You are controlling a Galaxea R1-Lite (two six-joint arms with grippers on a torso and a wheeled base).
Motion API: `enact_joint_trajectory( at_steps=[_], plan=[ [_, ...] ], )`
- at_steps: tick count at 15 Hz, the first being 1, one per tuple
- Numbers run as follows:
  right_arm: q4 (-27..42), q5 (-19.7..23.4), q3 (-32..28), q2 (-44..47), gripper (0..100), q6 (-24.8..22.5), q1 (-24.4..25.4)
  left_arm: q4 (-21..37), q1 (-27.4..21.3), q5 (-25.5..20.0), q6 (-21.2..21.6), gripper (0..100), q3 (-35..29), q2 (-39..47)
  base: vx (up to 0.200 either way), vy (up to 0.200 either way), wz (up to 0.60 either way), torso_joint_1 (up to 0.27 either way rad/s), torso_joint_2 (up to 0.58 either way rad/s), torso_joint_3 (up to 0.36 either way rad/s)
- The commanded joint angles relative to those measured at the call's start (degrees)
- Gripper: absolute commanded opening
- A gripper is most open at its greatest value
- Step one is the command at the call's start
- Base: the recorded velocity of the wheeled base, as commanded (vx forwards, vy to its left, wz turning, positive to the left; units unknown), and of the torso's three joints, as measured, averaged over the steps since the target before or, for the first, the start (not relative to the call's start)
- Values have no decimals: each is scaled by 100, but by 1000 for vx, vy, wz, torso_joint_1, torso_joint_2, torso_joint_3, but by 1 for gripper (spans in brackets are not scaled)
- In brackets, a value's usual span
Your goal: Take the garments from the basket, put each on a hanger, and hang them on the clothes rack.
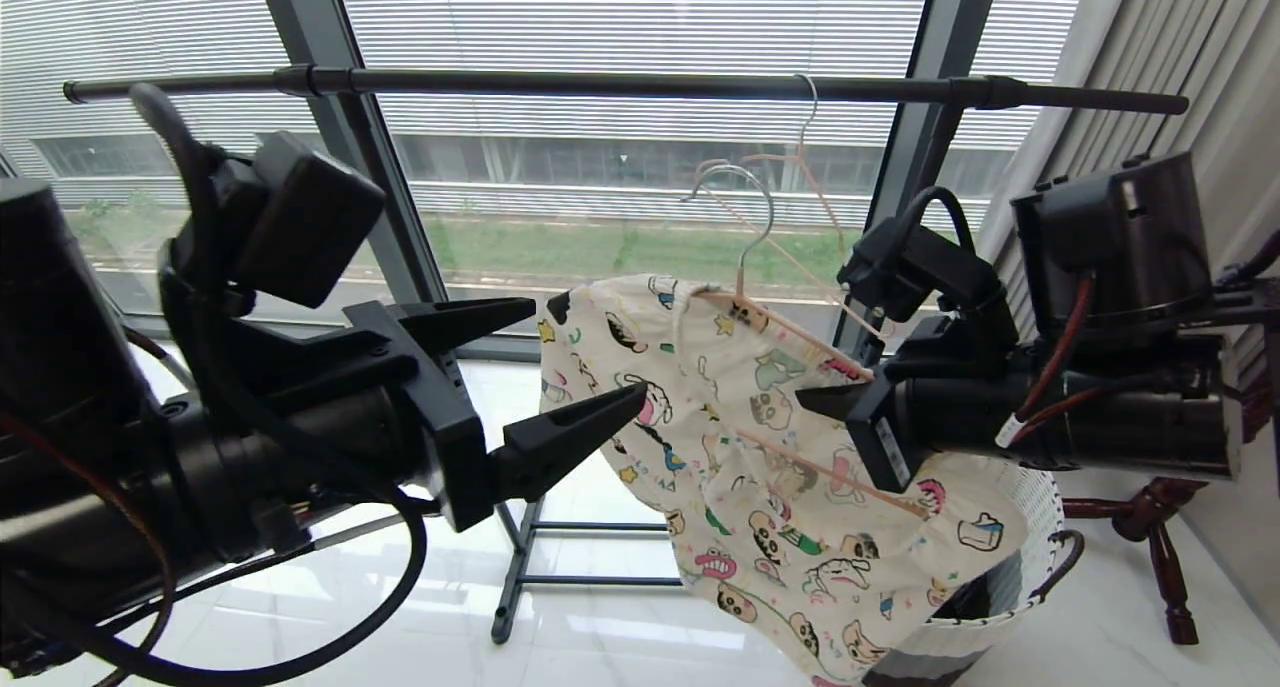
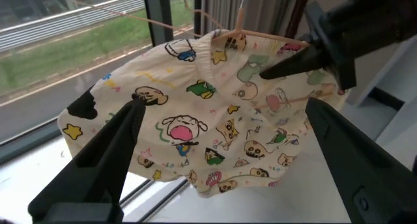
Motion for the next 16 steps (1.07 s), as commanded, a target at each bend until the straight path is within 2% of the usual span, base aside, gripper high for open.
enact_joint_trajectory(
  at_steps=[1,4,6,10,11,12,15,16],
  plan=[
    [4,-28,-243,340,0,5,110,2,-253,941,94,100,-277,850,0,0,0,0,0,0],
    [4,-28,-234,314,0,5,198,-7,-68,1670,102,100,-962,1615,0,0,0,0,0,0],
    [4,-28,-234,305,0,14,251,-7,-24,1890,85,100,-1296,1914,0,0,0,0,0,0],
    [4,-36,-225,305,0,23,251,2,-16,2004,129,100,-1226,1949,0,0,0,0,0,0],
    [4,-45,-225,305,0,23,251,2,-16,2013,137,0,-1226,1949,0,0,0,0,0,0],
    [4,-116,-208,305,0,23,242,2,37,2136,243,0,-1226,1940,0,0,0,0,0,0],
    [22,-353,-155,331,0,181,216,-7,169,2268,1227,0,-953,1773,0,0,0,0,0,0],
    [48,-432,-155,340,0,357,207,-7,151,2259,1271,0,-883,1720,0,0,0,0,0,0]
  ],
)
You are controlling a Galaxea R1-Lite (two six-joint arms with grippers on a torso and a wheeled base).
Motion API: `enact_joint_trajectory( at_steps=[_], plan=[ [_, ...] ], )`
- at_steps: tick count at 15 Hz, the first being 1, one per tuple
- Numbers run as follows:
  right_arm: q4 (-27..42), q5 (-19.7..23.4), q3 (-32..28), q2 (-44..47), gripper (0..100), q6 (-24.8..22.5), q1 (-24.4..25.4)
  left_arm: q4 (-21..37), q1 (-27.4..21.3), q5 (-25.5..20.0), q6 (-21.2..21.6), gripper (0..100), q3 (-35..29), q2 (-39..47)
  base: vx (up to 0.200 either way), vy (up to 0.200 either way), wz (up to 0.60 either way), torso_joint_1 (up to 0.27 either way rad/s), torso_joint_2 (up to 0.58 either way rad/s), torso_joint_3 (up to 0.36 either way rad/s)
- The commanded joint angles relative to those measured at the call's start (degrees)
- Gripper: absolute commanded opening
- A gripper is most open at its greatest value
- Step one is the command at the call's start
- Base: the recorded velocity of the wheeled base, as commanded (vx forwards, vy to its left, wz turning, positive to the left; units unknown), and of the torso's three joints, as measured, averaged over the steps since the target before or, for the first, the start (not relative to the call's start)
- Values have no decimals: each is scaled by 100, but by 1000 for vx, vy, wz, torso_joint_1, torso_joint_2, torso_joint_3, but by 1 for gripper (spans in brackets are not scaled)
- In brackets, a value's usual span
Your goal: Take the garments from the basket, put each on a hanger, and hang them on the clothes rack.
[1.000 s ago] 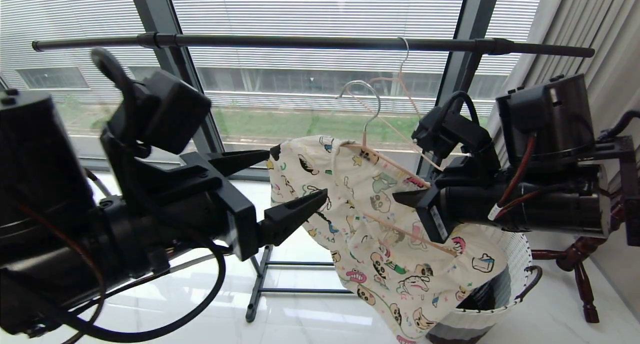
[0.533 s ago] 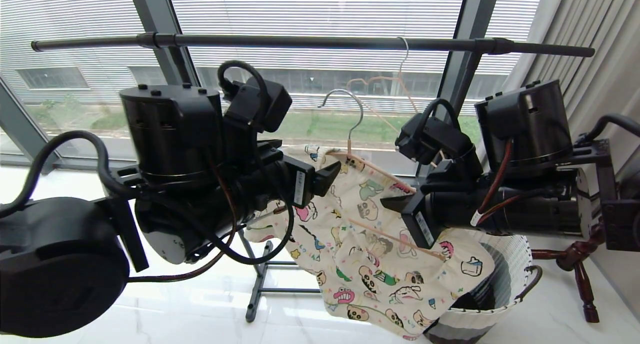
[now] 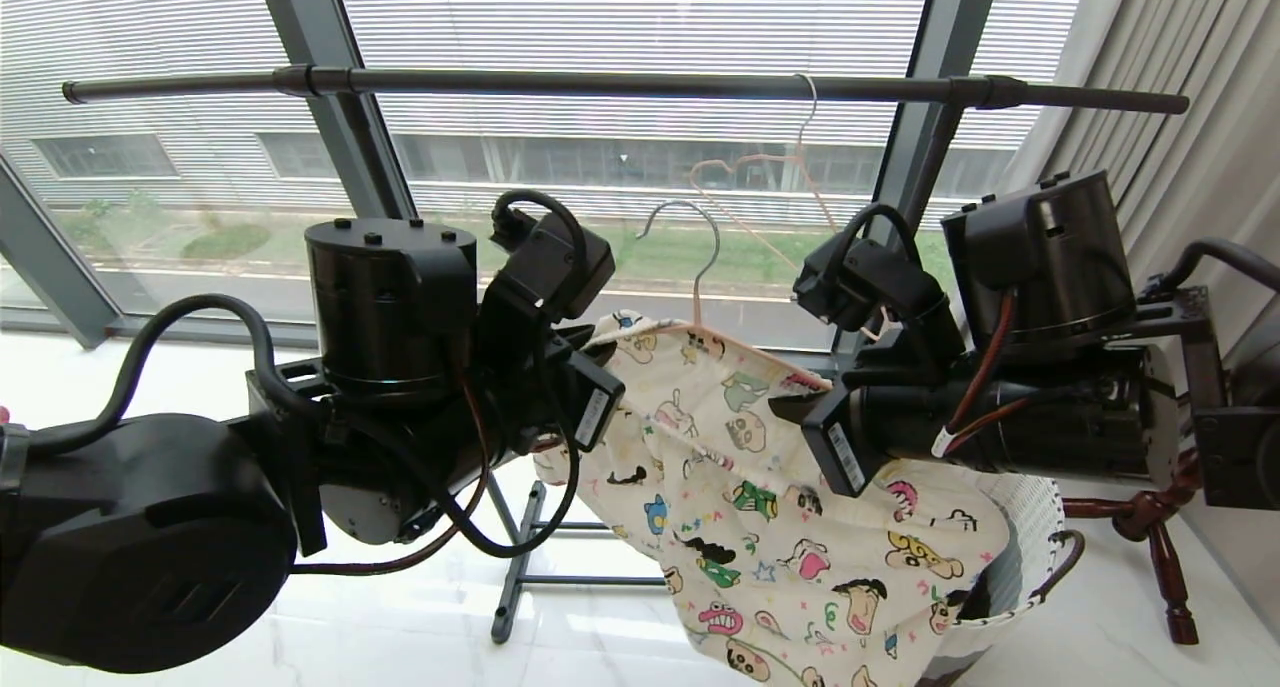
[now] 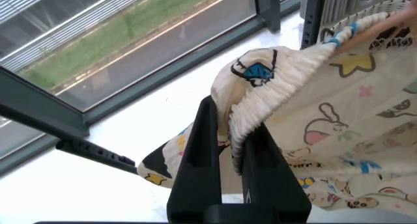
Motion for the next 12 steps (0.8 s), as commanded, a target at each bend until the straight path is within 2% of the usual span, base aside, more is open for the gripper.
enact_joint_trajectory(
  at_steps=[1,3,7,12],
  plan=[
    [28,-118,5,53,0,197,-14,-17,-33,21,1,0,149,-171,0,0,0,0,0,0],
    [54,-162,-4,80,0,487,-14,-69,-174,21,-17,0,193,-180,0,0,0,0,0,0],
    [186,-162,-4,89,0,645,21,-896,-305,12,-17,0,289,40,0,0,0,0,0,0],
    [159,-179,-13,62,0,786,21,-1036,-314,12,-17,0,544,5,0,0,0,0,0,0]
  ],
)
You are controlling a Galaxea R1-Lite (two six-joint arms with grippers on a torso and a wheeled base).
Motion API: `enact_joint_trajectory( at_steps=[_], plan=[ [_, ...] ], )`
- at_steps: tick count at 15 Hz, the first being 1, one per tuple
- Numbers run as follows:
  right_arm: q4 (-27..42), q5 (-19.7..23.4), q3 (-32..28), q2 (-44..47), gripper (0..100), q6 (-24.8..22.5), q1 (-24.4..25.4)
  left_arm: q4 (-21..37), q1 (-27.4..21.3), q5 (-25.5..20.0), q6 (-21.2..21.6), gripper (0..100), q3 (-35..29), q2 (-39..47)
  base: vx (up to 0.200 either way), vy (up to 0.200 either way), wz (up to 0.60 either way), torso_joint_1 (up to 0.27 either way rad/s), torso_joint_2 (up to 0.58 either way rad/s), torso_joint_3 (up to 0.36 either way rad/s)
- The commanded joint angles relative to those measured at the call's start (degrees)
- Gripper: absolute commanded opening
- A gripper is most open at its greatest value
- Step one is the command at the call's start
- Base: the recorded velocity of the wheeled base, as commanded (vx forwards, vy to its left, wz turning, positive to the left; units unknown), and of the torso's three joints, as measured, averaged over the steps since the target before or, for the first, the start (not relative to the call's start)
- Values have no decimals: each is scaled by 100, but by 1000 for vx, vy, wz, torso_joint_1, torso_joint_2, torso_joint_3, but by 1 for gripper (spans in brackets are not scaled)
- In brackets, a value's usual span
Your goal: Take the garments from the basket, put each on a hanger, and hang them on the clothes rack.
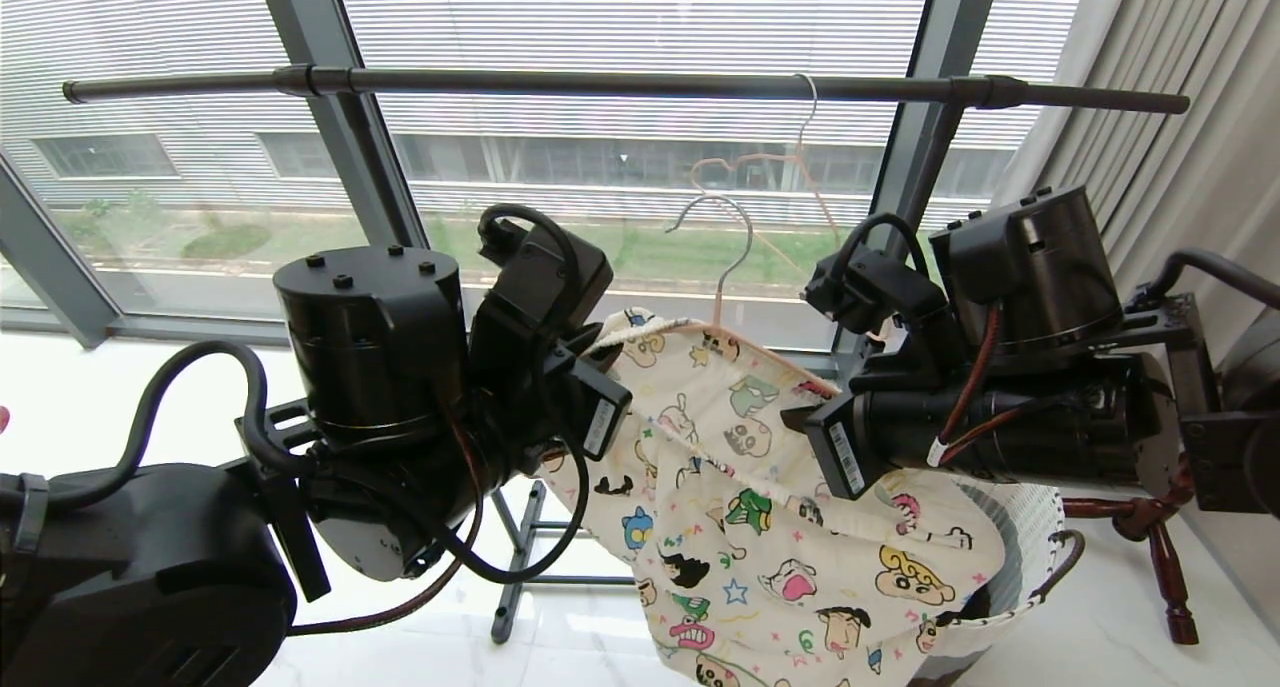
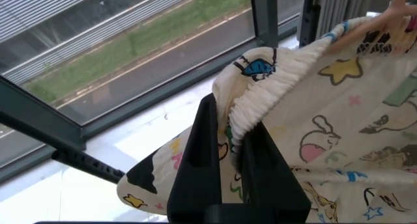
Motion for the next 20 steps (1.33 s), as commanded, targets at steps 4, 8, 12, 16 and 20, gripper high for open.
enact_joint_trajectory(
  at_steps=[4,8,12,16,20],
  plan=[
    [-108,-120,-34,-48,0,-25,25,-9,-22,-23,-7,100,17,-12,0,0,0,0,0,0],
    [-214,-278,10,-241,0,-42,69,-9,4,-14,-7,100,17,-4,0,0,0,0,0,0],
    [-231,-295,1,-285,0,-174,245,-9,4,-14,-341,100,-123,190,0,0,0,0,0,0],
    [-302,-295,1,-276,0,-192,430,0,31,38,-1079,100,-545,427,0,0,0,0,0,0],
    [-310,-304,-8,-276,0,-201,430,0,180,267,-1062,0,-273,401,0,0,0,0,0,0]
  ],
)
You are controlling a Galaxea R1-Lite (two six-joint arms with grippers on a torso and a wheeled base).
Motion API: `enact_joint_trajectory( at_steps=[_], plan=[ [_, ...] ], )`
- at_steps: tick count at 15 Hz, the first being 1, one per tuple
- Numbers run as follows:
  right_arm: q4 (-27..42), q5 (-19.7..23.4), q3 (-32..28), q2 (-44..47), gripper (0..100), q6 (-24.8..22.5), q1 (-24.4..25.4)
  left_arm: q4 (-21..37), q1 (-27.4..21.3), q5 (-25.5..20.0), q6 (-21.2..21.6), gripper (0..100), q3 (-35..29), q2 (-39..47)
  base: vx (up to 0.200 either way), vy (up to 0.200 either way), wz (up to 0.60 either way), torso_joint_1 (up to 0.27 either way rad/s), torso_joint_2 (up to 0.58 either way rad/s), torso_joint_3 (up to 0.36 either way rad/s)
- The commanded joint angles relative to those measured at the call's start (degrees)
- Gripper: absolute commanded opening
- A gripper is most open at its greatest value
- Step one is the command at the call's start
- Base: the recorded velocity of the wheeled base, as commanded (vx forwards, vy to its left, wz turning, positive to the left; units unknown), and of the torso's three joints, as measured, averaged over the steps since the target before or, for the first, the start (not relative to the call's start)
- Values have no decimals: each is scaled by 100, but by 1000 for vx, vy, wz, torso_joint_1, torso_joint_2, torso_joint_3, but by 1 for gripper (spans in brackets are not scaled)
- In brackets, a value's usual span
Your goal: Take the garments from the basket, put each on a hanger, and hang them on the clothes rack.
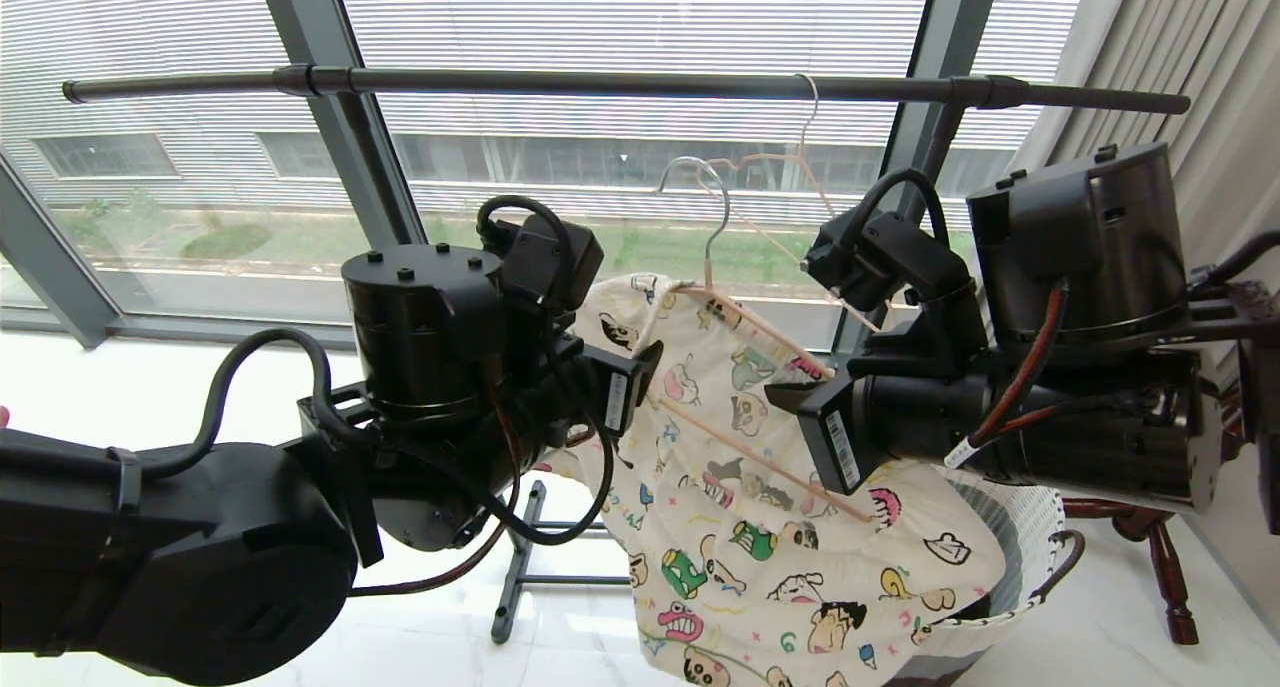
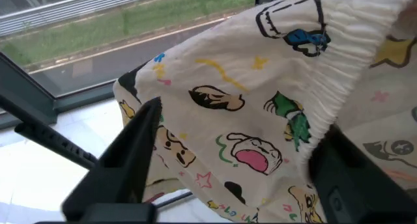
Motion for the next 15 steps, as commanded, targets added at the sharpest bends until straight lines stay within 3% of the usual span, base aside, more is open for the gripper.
enact_joint_trajectory(
  at_steps=[1,3,5,8,12,13,15],
  plan=[
    [-4,-2,-2,-2,0,4,3,0,22,4,10,0,62,-43,0,0,0,0,0,0],
    [4,-11,7,7,0,4,3,0,22,4,80,0,53,-79,0,0,0,0,0,0],
    [57,-353,77,42,0,57,-15,-18,-22,-23,89,0,-17,-272,0,0,0,0,0,0],
    [4,-397,561,25,0,92,-120,-18,-128,-40,45,0,-52,-580,0,0,0,0,0,0],
    [-66,-432,490,77,0,470,-129,-9,-523,-40,19,0,308,-799,0,0,0,0,0,0],
    [-251,-652,420,95,0,619,-129,-18,-1007,-40,-69,0,616,-826,0,0,0,0,0,0],
    [-251,-705,314,95,0,672,-120,8,-1516,-40,-262,0,695,-729,0,0,0,0,0,0]
  ],
)
